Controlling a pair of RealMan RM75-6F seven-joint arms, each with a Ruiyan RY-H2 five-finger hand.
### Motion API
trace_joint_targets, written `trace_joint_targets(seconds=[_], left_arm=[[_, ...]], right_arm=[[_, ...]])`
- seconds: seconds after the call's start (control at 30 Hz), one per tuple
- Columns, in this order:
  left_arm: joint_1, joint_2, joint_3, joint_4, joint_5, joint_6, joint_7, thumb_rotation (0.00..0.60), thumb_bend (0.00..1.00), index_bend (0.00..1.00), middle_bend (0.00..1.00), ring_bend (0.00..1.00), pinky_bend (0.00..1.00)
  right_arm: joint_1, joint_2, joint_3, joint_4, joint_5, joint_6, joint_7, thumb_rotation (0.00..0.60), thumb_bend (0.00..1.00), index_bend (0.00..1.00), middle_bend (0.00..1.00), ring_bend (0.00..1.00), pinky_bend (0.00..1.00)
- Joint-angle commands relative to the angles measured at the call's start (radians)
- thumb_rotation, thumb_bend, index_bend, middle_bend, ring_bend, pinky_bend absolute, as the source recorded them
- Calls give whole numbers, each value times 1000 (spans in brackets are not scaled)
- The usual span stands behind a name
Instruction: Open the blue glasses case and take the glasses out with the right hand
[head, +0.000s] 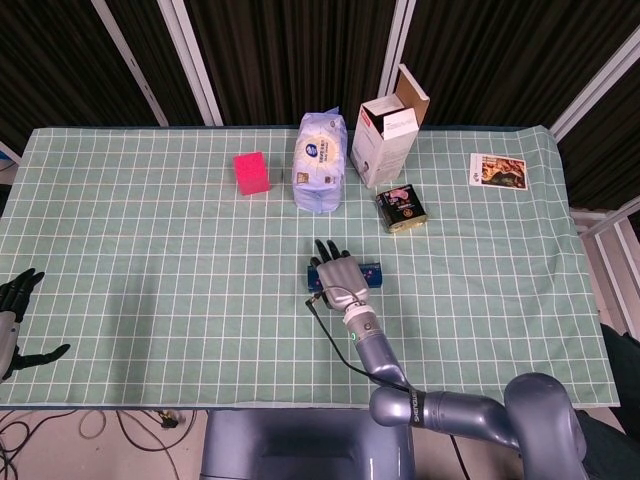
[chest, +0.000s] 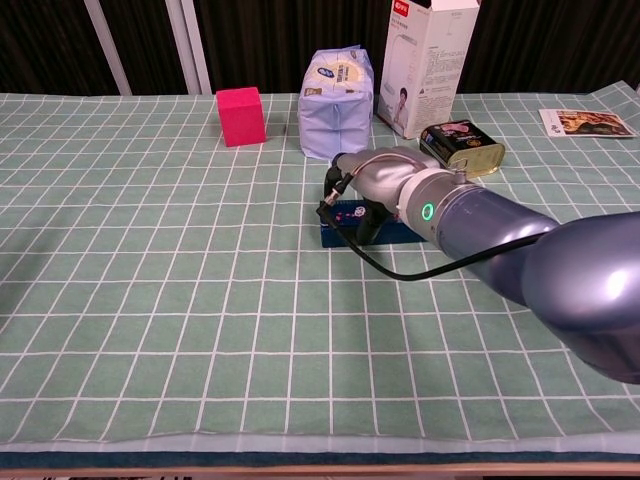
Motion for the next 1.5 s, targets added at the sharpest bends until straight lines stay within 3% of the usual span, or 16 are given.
trace_joint_targets(seconds=[0.03, 0.87, 1.23, 1.5], left_arm=[[0, 1, 0, 0, 0, 0, -1, 600, 0, 0, 0, 0, 0], [1, 3, -1, -1, 0, 1, -10, 600, 0, 0, 0, 0, 0], [0, 5, -1, -3, -2, -3, -16, 600, 0, 0, 0, 0, 0], [1, 6, -1, -4, -1, -2, -18, 600, 0, 0, 0, 0, 0]], right_arm=[[2, -1, -1, -2, 4, 5, -2, 600, 475, 283, 0, 0, 247], [14, -7, -14, -10, 39, 25, -23, 600, 499, 166, 0, 0, 247], [19, -6, -12, -17, 53, 30, -28, 600, 729, 168, 0, 0, 247], [20, -5, -15, -15, 68, 31, -33, 600, 742, 170, 0, 0, 247]])
